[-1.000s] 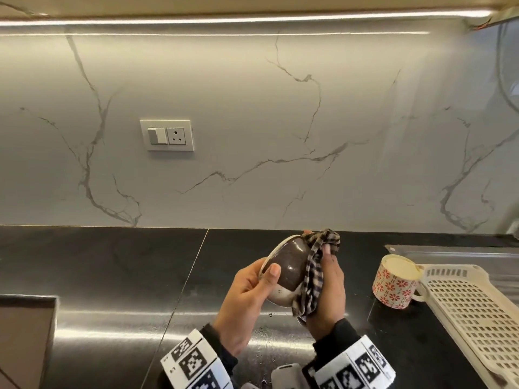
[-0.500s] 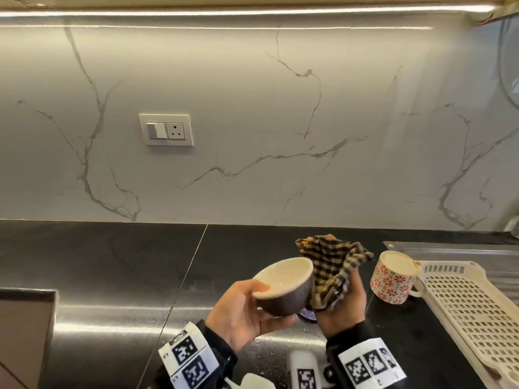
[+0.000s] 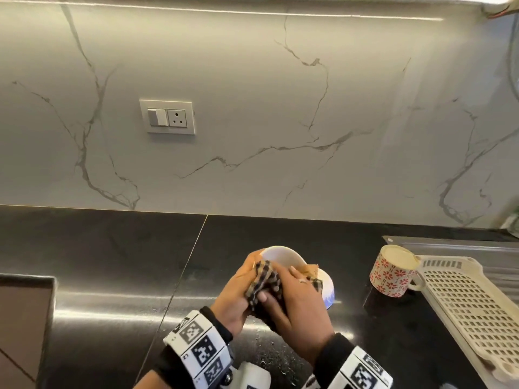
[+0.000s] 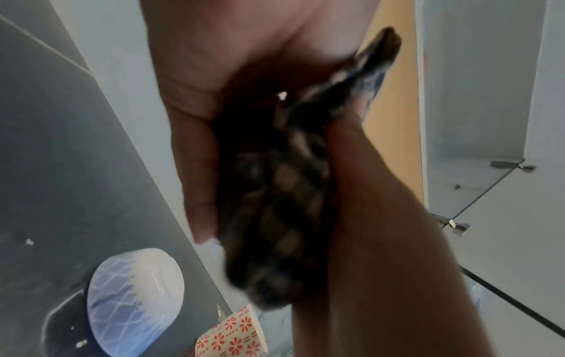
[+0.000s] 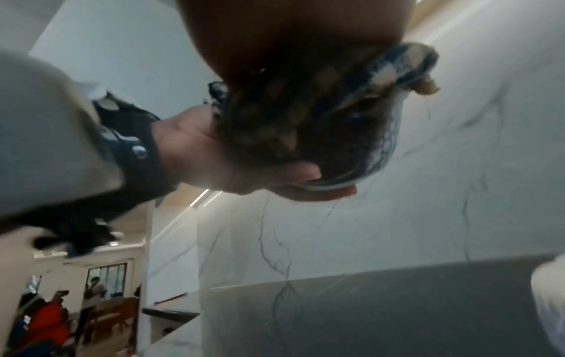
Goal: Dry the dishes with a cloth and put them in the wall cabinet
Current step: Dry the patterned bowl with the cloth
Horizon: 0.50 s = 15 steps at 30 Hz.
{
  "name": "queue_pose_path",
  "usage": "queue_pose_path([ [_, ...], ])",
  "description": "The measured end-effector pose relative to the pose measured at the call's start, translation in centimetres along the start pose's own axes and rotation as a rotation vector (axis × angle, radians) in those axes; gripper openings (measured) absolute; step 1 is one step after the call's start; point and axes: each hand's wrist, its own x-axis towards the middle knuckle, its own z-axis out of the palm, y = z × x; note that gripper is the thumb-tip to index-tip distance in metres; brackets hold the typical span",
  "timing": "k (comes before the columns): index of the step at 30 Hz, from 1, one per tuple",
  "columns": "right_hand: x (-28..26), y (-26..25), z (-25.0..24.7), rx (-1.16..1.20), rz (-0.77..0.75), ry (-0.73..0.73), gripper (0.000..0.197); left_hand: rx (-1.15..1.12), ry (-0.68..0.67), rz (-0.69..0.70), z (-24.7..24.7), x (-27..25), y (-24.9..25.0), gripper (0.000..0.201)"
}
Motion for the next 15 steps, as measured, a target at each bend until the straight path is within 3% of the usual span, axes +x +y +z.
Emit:
queue_pose_path([
  [2,-0.7,0.3,0.5,-0.054,-0.057,-0.096,0.042,-0.017,-0.001,-0.022,-0.4,0.4,0.3,0.027],
  [4,-1.7,0.9,1.0,-0.294,-0.195,-0.175,0.045,0.077,-0.011,-0.073,-1.1,0.6,1.0,0.028],
  [8,-2.2,2.3,0.1,-0.424,-0.462,-0.092,0.041,0.344,-0.116,-0.079,-2.2,0.8,2.5,0.035],
  [10,-1.7,2.1,-0.5,-0.227,-0.370,0.013,0.038,0.172,-0.167,-0.055,-2.1,0.6,2.2,0.052],
  [12,-1.7,1.0,-0.2,0.104,-0.110,0.109,0.040,-0.125,-0.230,-0.038,-1.7,0.4,1.0,0.071],
  [13,-1.7,0.4,0.3,0.267,0.010,0.106,0.039,-0.221,-0.211,-0.030,-1.2,0.1,0.4,0.072],
  [15,-2.0,0.0,1.4,0.427,0.136,0.085,0.037,-0.266,-0.112,-0.016,-0.6,-0.1,-0.4,0.042],
])
